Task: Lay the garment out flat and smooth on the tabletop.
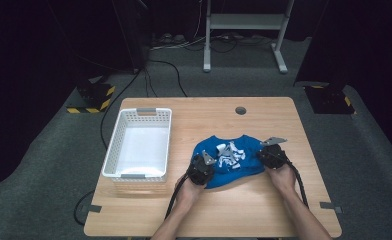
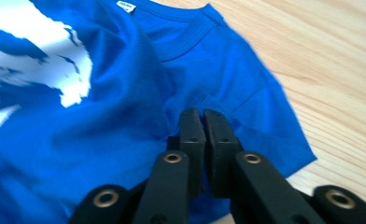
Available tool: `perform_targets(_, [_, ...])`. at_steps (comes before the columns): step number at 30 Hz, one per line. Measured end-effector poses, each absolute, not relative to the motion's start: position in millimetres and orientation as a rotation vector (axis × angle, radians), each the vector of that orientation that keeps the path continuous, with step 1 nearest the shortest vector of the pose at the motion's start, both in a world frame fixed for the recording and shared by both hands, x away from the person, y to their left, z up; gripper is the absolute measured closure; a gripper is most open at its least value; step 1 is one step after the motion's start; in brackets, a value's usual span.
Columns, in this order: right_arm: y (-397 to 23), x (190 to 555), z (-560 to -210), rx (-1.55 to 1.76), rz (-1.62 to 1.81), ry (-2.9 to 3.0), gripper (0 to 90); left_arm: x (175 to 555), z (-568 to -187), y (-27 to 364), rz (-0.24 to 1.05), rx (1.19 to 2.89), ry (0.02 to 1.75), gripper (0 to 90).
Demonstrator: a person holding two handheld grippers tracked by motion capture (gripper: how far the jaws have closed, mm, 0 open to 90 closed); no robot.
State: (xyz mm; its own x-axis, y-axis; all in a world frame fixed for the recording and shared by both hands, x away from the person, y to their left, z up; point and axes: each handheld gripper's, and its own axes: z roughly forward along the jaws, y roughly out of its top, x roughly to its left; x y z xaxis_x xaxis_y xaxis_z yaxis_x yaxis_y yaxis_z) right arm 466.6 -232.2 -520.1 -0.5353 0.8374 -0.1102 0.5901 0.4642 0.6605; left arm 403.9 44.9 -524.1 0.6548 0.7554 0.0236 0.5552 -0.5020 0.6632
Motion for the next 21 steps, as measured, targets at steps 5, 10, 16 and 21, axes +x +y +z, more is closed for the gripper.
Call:
perform_targets(5, [-250,451,-515,1.187,0.823,2.253,88.1,396,-523,55,0.397,2.24,1.004,85.2])
perform_targets(10, [-267,445,-507,1.229,0.885,2.227,82.7,394,-516,62,0.387,2.18,1.011,73.8])
perform_targets(16, [-264,446,-504,1.249,0.938,2.199,67.6,397,-490,58,0.414,2.092,0.971,61.2])
perform_targets(21, [-254,452,-506,1.255,0.933,2.2,66.2,411,-474,59,0.437,2.032,1.014,55.5])
